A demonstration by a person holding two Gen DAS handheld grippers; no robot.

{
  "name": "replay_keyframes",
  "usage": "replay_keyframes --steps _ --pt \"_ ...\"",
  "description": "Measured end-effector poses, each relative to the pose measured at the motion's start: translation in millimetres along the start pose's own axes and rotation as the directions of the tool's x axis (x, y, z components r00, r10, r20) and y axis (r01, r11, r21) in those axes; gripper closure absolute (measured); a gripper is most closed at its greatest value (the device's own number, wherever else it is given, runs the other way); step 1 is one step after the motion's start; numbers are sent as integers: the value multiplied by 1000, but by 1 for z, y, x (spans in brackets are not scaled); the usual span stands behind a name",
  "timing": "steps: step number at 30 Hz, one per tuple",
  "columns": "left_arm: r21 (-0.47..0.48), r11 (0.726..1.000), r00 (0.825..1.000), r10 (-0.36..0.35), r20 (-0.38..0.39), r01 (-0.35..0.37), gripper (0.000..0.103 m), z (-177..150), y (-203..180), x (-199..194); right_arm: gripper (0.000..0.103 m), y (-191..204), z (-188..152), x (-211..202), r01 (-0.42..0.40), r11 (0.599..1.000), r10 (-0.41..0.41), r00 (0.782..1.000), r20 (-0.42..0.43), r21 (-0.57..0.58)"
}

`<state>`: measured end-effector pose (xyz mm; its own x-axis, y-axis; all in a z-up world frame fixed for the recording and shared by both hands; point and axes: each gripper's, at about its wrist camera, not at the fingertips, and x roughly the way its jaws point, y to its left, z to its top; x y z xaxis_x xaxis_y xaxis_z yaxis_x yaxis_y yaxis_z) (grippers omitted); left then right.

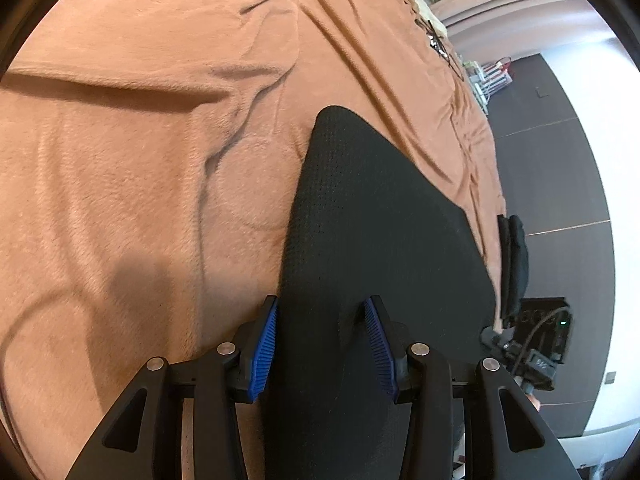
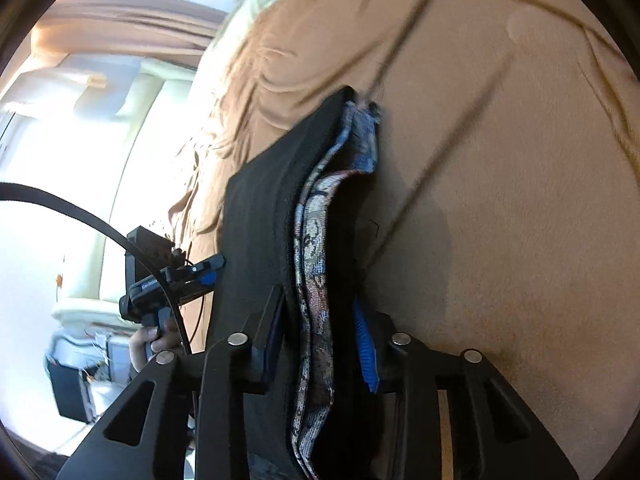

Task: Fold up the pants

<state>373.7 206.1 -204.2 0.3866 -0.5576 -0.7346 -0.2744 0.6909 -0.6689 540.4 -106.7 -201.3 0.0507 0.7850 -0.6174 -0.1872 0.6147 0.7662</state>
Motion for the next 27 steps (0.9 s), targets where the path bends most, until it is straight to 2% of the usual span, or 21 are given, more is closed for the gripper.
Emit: replay_keyframes --steps 2,12,16,17,19,21,27 --pt "-5 1000 1000 -18 1 18 58 3 0 1 50 -5 0 -2 4 1000 -3 1000 -10 23" --pt "-52 994 995 -101 -1 101 58 19 9 10 48 -15 10 5 -58 998 60 997 -55 37" --pt "-61 991 993 -119 0 119 59 24 10 13 48 -16 12 6 -50 999 50 997 -62 6" --pt "-58 992 993 -115 -1 115 60 24 10 13 53 -14 12 6 -39 999 38 998 -59 -6" --pt "-51 993 994 -106 -3 105 76 23 9 12 60 -10 11 4 -19 999 18 998 -54 -28" --pt "-40 994 995 -101 -2 101 83 20 6 10 66 -7 8 1 -20 999 18 999 -44 -39" --pt "37 997 997 -71 38 70 91 16 -18 -9 71 15 -4 -9 23 994 -23 1000 2 -104"
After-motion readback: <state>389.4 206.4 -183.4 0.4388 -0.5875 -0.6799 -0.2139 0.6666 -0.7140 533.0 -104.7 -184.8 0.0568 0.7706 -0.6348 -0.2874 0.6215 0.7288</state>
